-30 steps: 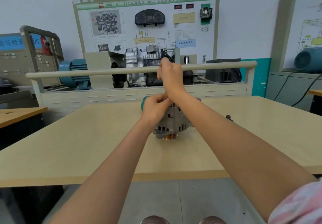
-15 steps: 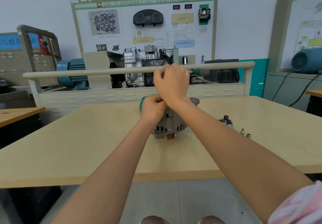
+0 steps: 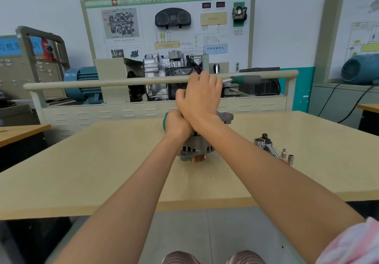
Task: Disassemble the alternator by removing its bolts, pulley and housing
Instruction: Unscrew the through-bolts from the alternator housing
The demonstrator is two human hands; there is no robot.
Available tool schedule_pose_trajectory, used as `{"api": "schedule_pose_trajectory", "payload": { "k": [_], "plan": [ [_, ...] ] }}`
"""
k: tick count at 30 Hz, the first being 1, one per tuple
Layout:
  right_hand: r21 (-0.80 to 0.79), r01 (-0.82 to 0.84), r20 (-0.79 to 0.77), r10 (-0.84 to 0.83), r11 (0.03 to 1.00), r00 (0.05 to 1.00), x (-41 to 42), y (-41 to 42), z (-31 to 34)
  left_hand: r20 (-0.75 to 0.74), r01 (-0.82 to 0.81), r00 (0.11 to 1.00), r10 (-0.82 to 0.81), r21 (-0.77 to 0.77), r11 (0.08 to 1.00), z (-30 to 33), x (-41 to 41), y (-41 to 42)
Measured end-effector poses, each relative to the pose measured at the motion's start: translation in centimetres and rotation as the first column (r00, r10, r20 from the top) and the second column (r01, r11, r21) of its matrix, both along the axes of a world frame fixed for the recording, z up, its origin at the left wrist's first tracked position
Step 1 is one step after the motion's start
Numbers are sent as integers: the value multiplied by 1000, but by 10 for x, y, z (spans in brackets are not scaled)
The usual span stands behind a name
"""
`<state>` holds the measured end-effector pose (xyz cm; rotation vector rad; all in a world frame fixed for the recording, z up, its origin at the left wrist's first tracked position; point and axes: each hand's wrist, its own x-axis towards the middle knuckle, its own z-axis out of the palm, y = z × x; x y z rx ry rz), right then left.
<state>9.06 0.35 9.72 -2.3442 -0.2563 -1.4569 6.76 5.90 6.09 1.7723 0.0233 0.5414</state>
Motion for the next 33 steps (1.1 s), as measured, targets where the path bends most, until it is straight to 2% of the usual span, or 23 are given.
{"api": "schedule_pose_trajectory", "payload": {
  "k": [1,3,5,6,8,10,12,13,14,15,16,17,18,19,20,21,22,23,24,26,28,30,33],
  "plan": [
    [-14,64,-12,-64,998,998,-1,2,-1,-13,1,1000,-1,-2,1000,0,0,0],
    [34,-2,-6,3,999,1000,-1,2,1,-12,12,1000,-12,9,1000,0,0,-1],
    [120,-190,16,189,974,982,-2,1,5,24,17,1000,-18,27,999,-1,-3,-2],
    [210,-322,9,328,923,945,-2,0,9,50,30,998,-31,29,999,-2,-5,-2],
    [501,-526,-3,609,687,793,0,-5,21,72,83,994,-84,19,996,-2,-6,-2],
    [749,-551,43,804,367,593,5,-12,32,54,117,992,-116,1,993,-2,-7,-1],
    [861,-505,185,889,60,420,9,-17,37,50,114,992,-113,-6,993,-2,-5,0],
    [871,-490,258,889,-45,378,10,-16,37,55,115,992,-114,-5,993,-2,-5,0],
    [865,-495,295,880,-81,371,9,-13,35,54,114,992,-114,-10,993,-2,-5,0],
    [851,-523,291,869,-44,400,7,-10,32,53,114,992,-113,-15,993,-1,-5,0],
    [822,-567,259,847,59,464,5,-6,28,47,108,993,-107,-21,994,-1,-6,0],
    [760,-614,212,811,214,545,3,-2,24,42,97,994,-97,-14,995,-1,-5,0],
    [640,-631,145,738,437,659,2,-1,18,34,83,996,-83,-9,997,0,-5,-1],
    [452,-556,81,589,697,804,3,-1,12,29,58,998,-58,1,998,1,-3,-1],
    [250,-367,45,368,896,929,3,-1,6,20,35,999,-35,0,999,1,-1,-1],
    [107,-162,37,158,981,987,2,-2,1,10,28,1000,-28,-5,1000,1,1,-1],
    [48,-32,34,30,998,999,3,-2,-1,7,25,1000,-25,-7,1000,1,2,-1],
    [32,11,29,-12,999,1000,3,-2,-1,5,29,1000,-28,-5,1000,1,2,-2],
    [43,-20,37,18,999,999,2,-2,0,6,30,1000,-30,-2,1000,1,2,-2],
    [97,-202,70,196,975,978,1,-2,4,26,40,999,-40,6,999,0,-2,-3],
    [236,-435,71,431,869,900,1,-3,11,62,53,997,-54,18,998,-1,-4,-1],
    [476,-598,82,644,645,760,2,-5,17,81,110,991,-111,10,994,-2,-6,-1],
    [777,-599,191,835,193,516,5,-10,29,71,153,986,-152,1,988,-2,-5,2]
  ]
}}
